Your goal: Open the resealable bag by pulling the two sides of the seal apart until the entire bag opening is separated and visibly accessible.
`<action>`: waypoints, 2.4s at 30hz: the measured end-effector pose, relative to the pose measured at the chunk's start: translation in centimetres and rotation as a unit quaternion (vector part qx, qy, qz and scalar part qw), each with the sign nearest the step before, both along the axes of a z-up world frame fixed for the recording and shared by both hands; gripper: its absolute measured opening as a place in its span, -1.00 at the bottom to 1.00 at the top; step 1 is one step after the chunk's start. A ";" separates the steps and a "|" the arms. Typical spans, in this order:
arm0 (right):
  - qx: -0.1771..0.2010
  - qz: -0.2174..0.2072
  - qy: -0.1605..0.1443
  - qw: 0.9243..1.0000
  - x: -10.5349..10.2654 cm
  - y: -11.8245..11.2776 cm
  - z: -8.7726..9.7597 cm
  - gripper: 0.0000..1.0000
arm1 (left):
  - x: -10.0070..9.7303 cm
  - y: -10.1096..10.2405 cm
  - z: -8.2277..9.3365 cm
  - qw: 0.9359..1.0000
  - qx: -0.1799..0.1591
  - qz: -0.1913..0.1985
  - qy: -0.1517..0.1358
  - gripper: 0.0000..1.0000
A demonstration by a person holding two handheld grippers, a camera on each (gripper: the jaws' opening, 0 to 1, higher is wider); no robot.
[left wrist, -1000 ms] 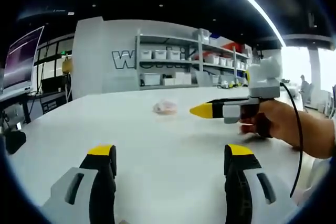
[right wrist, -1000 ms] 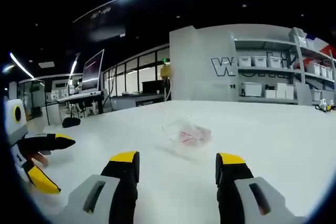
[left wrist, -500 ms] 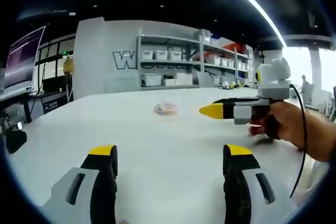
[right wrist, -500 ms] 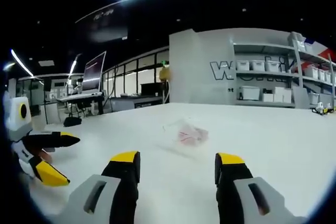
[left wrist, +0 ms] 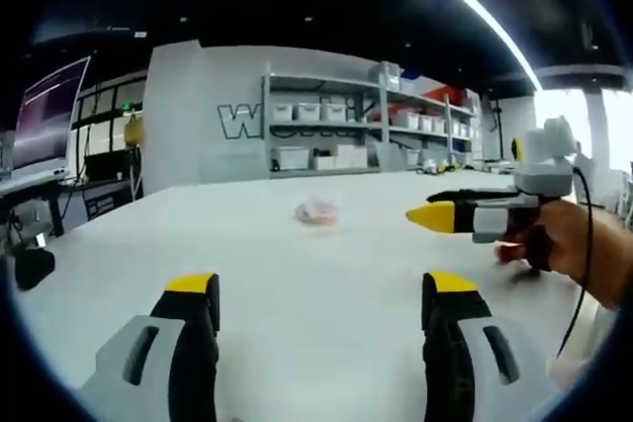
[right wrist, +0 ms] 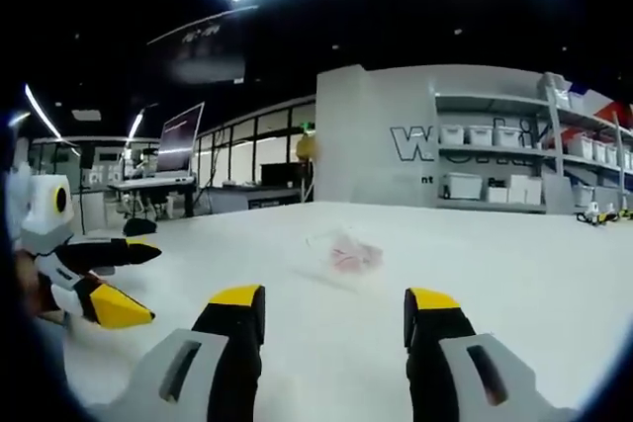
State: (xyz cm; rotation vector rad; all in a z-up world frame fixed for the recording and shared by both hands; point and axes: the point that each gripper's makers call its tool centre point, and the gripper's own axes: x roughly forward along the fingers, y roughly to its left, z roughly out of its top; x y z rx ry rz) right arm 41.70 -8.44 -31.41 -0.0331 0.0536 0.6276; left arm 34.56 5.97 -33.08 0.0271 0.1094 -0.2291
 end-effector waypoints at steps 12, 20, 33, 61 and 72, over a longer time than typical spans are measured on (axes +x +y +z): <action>-0.008 -0.009 -0.016 1.000 -0.8 -0.9 0.2 0.13 | 0.1 0.4 0.9 0.999 -0.004 0.021 -0.027 0.68; -0.012 -0.019 -0.030 0.999 -1.0 -1.8 0.8 0.14 | 0.6 0.5 1.3 0.999 0.022 0.036 -0.034 0.66; -0.018 -0.062 -0.048 0.997 -0.7 -3.7 1.7 0.88 | 0.9 2.1 2.6 0.993 0.025 0.094 -0.069 1.00; -0.026 -0.071 -0.054 0.996 -1.3 -4.8 2.2 1.00 | 1.2 2.8 3.5 0.991 0.037 0.101 -0.082 1.00; -0.032 -0.078 -0.063 0.994 -1.0 -5.2 2.5 0.99 | 1.3 3.2 3.4 0.990 0.037 0.106 -0.081 0.96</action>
